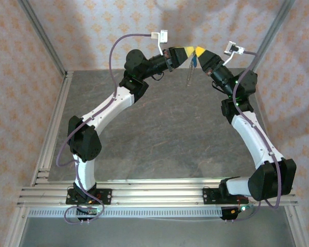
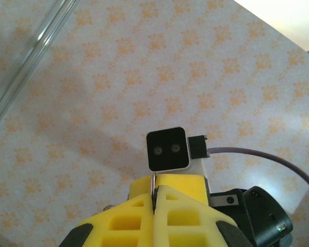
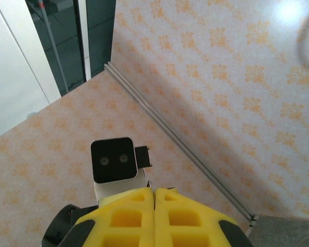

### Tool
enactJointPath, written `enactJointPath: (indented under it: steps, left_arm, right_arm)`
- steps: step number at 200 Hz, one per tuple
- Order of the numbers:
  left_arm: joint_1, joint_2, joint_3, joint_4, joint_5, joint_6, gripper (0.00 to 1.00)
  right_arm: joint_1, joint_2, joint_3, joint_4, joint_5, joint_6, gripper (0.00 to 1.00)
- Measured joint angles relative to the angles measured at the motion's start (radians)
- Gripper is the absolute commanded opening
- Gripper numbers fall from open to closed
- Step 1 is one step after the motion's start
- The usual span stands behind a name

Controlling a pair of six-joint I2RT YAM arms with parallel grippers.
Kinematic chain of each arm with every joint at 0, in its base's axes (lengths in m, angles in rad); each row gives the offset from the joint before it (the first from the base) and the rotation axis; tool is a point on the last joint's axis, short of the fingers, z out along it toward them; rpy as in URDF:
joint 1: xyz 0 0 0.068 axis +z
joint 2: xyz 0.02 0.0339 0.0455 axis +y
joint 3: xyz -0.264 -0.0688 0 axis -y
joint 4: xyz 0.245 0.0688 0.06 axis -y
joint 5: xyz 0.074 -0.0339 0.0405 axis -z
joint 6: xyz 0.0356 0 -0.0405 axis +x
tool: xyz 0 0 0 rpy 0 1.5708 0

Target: Put the keys on the keyring

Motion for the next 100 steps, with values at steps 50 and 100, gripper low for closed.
enactJointPath:
  steps: [50, 100]
  left_arm:
    - [0.042, -0.017, 0.006, -0.101, 0.014, 0.067, 0.37]
    - [0.142, -0.018, 0.144, -0.292, 0.088, 0.154, 0.42]
  right_arm:
    - [-0.064, 0.059, 0.132, -0.098, -0.113, -0.031, 0.00]
    - [-0.081, 0.129, 0.318, -0.297, -0.276, -0.155, 0.00]
